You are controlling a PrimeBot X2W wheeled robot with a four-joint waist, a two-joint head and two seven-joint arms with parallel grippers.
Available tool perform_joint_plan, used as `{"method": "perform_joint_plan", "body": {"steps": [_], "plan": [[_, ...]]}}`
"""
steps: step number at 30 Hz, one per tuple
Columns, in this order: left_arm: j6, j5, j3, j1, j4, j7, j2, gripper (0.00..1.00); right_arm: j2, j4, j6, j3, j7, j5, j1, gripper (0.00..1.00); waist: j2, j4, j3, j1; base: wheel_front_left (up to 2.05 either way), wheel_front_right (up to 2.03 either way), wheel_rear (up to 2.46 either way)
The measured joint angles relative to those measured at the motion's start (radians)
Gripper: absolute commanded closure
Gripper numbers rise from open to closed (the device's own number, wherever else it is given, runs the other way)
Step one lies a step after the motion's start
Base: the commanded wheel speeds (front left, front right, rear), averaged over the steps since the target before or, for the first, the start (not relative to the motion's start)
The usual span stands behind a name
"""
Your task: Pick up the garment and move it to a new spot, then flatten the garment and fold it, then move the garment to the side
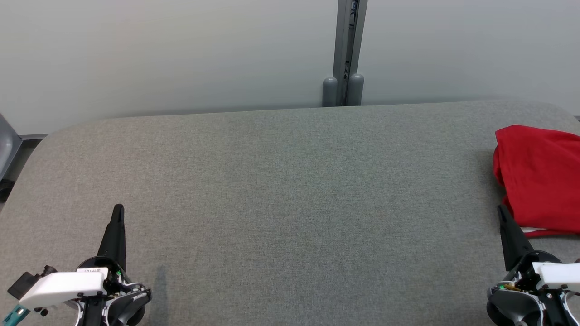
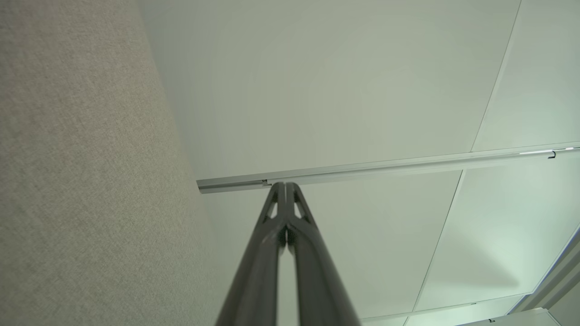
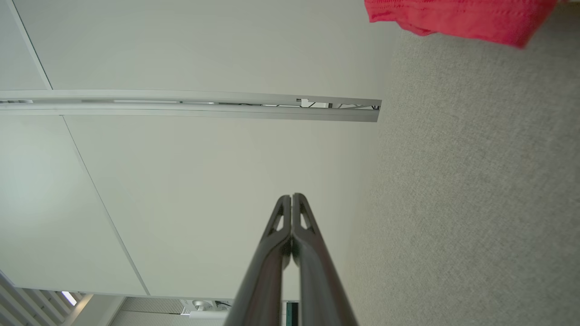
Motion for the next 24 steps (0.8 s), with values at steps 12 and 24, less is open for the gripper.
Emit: {"method": "perform_joint_plan", "body": {"steps": [12, 24], "plan": [[0.000, 0.002, 0.001, 0.000, 0.000, 0.000, 0.000, 1.00, 0.000, 0.000, 0.000, -0.001, 0.000, 0.000, 0.000, 1.00, 0.0000, 0.000, 0.000, 0.0000, 0.00, 0.00, 0.00], [0.000, 0.004, 0.001, 0.000, 0.000, 0.000, -0.001, 1.00, 0.000, 0.000, 0.000, -0.001, 0.000, 0.000, 0.000, 1.00, 0.0000, 0.000, 0.000, 0.0000, 0.00, 0.00, 0.00]]}}
